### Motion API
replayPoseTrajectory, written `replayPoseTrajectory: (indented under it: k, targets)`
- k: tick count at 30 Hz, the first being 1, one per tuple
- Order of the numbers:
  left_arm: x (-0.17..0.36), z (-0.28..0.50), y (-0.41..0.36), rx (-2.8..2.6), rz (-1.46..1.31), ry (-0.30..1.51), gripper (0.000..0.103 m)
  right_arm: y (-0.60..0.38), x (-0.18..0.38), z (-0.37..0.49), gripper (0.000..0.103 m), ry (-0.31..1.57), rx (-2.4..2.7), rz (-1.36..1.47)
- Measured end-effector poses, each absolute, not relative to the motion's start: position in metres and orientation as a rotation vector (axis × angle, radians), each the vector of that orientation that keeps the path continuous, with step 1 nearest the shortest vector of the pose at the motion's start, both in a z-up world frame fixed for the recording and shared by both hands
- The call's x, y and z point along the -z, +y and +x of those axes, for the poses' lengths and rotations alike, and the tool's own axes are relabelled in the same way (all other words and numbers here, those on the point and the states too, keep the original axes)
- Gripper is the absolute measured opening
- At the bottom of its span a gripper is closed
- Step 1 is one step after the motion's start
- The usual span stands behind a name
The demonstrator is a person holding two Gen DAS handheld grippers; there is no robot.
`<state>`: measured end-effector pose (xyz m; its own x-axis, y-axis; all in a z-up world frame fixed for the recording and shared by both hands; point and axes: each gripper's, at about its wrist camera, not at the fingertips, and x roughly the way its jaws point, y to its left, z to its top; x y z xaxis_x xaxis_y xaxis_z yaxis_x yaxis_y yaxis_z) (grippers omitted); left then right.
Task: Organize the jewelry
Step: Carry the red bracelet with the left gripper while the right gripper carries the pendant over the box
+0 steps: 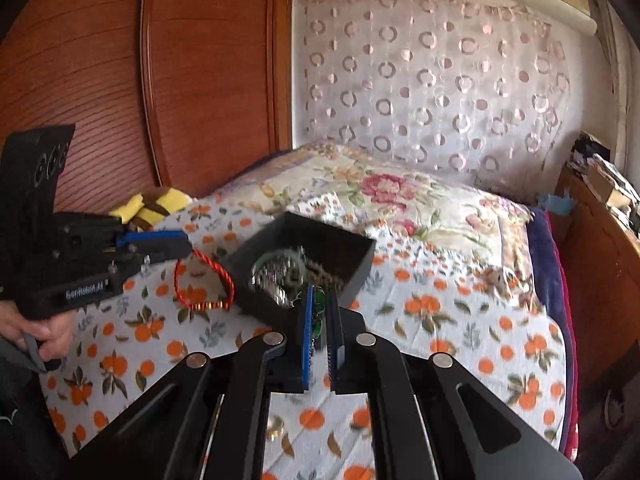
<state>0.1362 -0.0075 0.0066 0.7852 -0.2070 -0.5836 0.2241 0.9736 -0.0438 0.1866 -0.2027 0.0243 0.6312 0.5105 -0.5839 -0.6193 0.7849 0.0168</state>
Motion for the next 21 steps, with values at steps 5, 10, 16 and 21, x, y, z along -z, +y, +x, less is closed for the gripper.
replayPoseTrajectory:
  k: [5, 10, 16, 21]
  targets:
    - [-0.018, 0.141, -0.007, 0.22, 0.027, 0.614, 0.008, -0.188, -0.039, 0.212, 0.007, 0.562, -0.696, -0.182]
    - [-0.033, 0.146, -0.007, 0.205, 0.031, 0.586, 0.008, -0.179, -0.039, 0.231, 0.007, 0.554, -0.727, -0.15]
    - [-0.043, 0.161, -0.006, 0.188, 0.041, 0.573, 0.008, -0.176, -0.005, 0.243, 0.007, 0.625, -0.75, -0.104]
    - [-0.035, 0.18, -0.007, 0.175, 0.053, 0.599, 0.008, -0.172, 0.013, 0.249, 0.007, 0.671, -0.759, -0.091]
